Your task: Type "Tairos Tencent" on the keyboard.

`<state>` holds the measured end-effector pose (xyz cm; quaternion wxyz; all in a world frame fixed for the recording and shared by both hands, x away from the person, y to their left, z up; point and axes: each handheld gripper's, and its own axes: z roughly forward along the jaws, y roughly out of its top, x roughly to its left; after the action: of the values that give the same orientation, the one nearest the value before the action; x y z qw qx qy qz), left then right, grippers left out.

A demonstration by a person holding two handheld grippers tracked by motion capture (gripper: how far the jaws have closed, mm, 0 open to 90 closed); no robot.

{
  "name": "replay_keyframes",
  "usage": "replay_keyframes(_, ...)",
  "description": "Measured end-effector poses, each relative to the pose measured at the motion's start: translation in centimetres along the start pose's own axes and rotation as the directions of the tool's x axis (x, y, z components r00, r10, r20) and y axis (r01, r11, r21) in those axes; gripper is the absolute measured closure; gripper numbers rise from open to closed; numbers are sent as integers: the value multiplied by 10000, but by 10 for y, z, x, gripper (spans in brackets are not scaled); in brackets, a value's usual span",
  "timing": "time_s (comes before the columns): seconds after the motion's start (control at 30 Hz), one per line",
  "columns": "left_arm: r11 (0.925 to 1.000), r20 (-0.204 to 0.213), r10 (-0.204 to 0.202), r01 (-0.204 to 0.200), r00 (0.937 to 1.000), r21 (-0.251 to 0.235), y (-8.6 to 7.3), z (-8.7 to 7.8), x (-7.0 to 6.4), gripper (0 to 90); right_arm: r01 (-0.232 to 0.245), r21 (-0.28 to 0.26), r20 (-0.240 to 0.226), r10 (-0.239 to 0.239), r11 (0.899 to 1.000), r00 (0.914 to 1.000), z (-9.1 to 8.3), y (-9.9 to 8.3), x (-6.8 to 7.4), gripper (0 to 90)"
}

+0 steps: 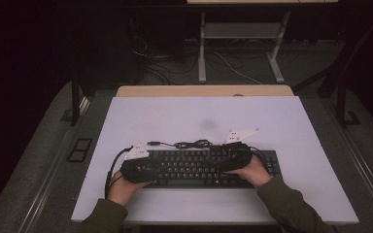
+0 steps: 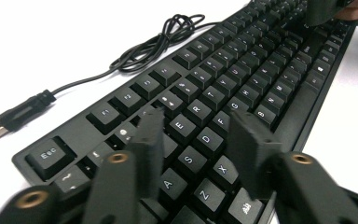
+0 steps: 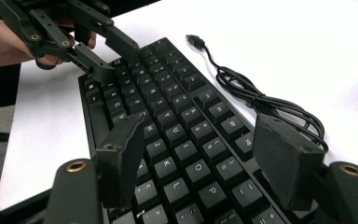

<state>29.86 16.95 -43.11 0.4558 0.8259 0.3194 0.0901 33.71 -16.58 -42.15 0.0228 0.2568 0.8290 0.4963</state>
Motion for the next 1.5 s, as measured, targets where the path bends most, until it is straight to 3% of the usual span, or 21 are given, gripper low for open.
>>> replay_keyframes(0.53, 9997, -139, -83, 86, 9999, 219, -3, -4, 4, 889, -12, -45, -118, 11, 10000, 9999, 12, 6, 3, 326)
replay_keyframes(1.5, 9982, -174, -110, 120, 9998, 590, -9, -4, 10, 891, 16, 88, -230, -14, 10000, 9997, 24, 10, 4, 304)
